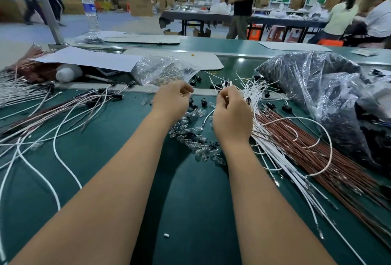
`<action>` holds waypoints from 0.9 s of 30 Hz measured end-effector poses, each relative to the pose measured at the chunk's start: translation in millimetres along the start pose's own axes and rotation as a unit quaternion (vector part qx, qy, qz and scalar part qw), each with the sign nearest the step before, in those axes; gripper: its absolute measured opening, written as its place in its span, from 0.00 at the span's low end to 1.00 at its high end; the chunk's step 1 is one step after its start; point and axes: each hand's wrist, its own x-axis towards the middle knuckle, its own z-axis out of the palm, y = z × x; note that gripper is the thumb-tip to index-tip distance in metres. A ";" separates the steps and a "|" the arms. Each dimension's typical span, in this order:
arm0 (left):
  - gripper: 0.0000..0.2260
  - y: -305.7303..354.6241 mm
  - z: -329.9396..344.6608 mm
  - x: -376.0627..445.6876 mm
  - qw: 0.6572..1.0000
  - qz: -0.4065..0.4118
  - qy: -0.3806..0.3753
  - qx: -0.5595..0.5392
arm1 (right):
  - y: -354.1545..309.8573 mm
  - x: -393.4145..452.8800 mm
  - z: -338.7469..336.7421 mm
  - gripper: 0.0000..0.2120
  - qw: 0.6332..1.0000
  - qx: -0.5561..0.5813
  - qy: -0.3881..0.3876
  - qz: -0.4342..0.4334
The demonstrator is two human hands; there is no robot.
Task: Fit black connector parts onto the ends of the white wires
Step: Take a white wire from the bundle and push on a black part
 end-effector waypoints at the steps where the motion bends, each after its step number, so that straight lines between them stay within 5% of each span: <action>1: 0.14 -2.5 4.7 4.7 0.998 0.003 -0.016 0.062 | 0.7 0.2 0.4 0.06 1.000 -0.001 -0.001 0.002; 4: 0.15 -10.9 14.4 12.6 0.970 -0.001 -0.049 0.238 | 1.8 0.7 1.6 0.06 1.000 -0.003 -0.002 0.007; 7: 0.12 -12.6 14.6 15.9 0.969 0.003 -0.032 0.245 | 0.6 1.0 3.9 0.06 1.000 -0.005 -0.015 0.011; 11: 0.11 -4.7 8.6 16.0 0.985 0.006 -0.042 0.166 | 1.1 1.6 3.6 0.06 1.000 -0.007 -0.025 0.011; 15: 0.11 5.4 2.7 1.1 0.998 -0.014 0.036 -0.049 | 0.8 1.3 1.0 0.08 1.000 0.004 -0.025 0.002; 19: 0.10 12.3 -3.5 -21.4 0.967 -0.069 0.052 -0.239 | -1.2 -0.8 -1.1 0.06 0.999 0.032 -0.002 -0.014; 27: 0.07 10.3 -9.3 -45.0 0.907 -0.139 0.022 -0.397 | -5.1 -4.5 -1.0 0.04 0.994 0.112 0.009 -0.008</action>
